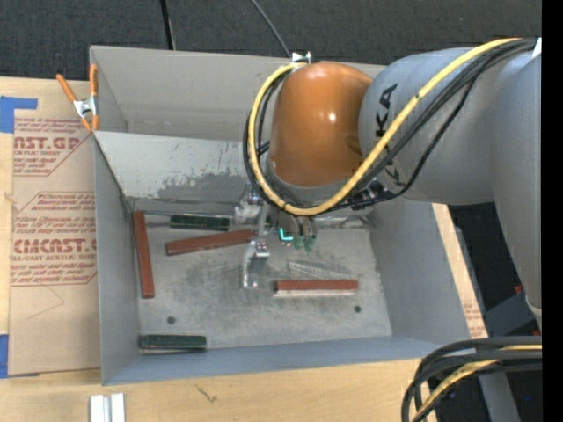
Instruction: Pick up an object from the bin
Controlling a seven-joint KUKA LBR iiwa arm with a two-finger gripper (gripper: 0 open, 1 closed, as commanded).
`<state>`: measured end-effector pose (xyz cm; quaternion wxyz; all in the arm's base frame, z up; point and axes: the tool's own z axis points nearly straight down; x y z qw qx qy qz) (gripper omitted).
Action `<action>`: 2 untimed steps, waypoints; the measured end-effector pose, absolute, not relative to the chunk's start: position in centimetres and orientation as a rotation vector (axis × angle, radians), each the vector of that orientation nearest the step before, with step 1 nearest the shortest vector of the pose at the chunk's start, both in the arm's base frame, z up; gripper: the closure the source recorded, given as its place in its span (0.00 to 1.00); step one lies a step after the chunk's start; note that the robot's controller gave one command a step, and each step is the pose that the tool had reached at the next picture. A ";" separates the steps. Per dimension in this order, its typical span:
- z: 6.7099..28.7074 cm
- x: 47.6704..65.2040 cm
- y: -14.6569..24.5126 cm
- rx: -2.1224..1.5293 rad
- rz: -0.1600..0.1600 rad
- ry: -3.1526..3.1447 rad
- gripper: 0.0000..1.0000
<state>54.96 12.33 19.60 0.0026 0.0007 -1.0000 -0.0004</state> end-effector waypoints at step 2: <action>19.3 55.4 12.1 0.019 -0.005 -3.150 0.00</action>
Offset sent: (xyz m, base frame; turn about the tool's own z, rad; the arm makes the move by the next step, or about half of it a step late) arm 0.0245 -0.0399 -0.1260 -0.1131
